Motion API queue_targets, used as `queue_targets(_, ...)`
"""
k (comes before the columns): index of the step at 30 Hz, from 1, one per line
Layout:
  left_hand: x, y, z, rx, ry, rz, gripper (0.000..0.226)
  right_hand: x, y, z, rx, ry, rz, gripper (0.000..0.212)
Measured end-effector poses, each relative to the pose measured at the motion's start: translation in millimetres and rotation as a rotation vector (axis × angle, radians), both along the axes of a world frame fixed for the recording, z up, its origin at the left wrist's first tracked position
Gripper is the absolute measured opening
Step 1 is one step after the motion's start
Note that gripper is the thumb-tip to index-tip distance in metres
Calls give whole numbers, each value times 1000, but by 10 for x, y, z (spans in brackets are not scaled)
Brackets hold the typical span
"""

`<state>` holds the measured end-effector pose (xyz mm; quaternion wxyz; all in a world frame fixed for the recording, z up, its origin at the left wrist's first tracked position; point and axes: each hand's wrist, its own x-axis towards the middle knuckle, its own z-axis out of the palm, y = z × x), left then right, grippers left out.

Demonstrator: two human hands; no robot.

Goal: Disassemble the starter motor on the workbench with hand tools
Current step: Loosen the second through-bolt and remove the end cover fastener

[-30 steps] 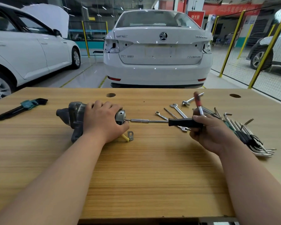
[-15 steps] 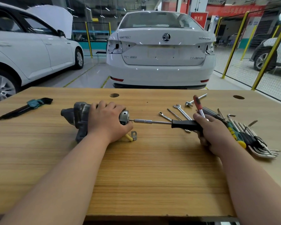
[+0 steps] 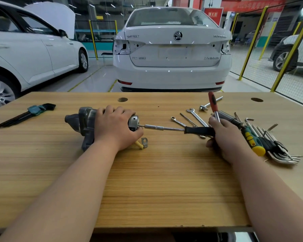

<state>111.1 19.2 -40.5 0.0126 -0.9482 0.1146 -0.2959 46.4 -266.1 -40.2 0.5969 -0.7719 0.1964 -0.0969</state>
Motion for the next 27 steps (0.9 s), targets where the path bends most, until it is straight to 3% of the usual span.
queue_targets(3,-3,-1,5,0,8,-3,71,-9,-24,-11,-304,27,-22,38)
queue_targets(8,0,3,-4,4,10,0,72,-22,-40,7,-326,28,3,37)
queue_targets(10,-3,0,-5,5,8,0,73,-23,-45,10,-179,6,3,29)
queue_targets(12,-3,-1,-4,2,8,0,72,-27,-55,25,142,-46,7,18)
queue_targets(15,4,5,-7,0,3,-1,71,-31,-77,37,592,-101,75,19)
queue_targets(18,15,8,-5,4,9,-3,72,-37,-66,37,741,-106,126,23)
queue_targets(20,16,8,-2,5,14,-3,73,-35,-33,44,645,-89,111,18)
queue_targets(22,16,6,-2,7,20,0,73,-33,4,55,333,-26,59,7)
queue_targets(24,14,5,-5,7,22,4,73,-18,9,34,79,24,15,23)
queue_targets(27,12,1,1,6,29,5,73,-6,-21,31,40,64,-10,38)
